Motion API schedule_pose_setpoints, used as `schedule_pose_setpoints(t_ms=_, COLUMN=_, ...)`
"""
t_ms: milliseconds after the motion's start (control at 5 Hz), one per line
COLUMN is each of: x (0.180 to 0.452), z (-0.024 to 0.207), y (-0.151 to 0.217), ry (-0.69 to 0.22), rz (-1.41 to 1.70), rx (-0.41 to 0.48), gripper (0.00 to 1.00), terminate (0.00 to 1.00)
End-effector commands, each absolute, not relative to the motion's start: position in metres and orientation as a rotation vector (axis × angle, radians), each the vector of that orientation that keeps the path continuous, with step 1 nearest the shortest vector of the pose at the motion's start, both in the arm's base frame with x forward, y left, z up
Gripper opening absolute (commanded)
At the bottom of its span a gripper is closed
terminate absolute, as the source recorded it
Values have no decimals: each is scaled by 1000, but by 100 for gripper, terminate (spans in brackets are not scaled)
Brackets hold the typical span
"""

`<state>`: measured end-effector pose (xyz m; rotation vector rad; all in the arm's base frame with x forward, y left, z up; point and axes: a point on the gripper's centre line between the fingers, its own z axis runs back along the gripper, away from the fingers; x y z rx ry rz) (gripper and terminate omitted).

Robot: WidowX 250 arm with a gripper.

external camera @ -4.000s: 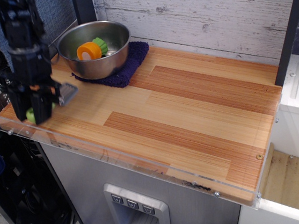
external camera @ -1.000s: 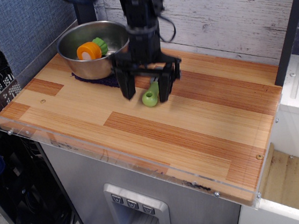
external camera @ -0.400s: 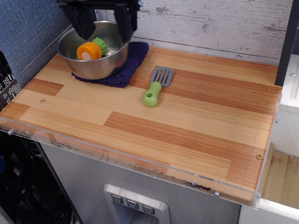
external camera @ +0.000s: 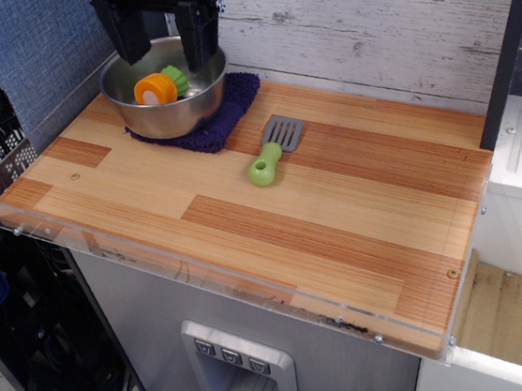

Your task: Put the spatula to the right of the silver bowl.

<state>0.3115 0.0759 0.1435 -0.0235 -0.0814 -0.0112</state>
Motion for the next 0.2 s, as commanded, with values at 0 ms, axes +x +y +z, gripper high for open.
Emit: schedule_pose_setpoints(t_ms=0, x=310, z=155, y=83, ry=-132, rz=-10, rx=-8, gripper=100, terminate=100)
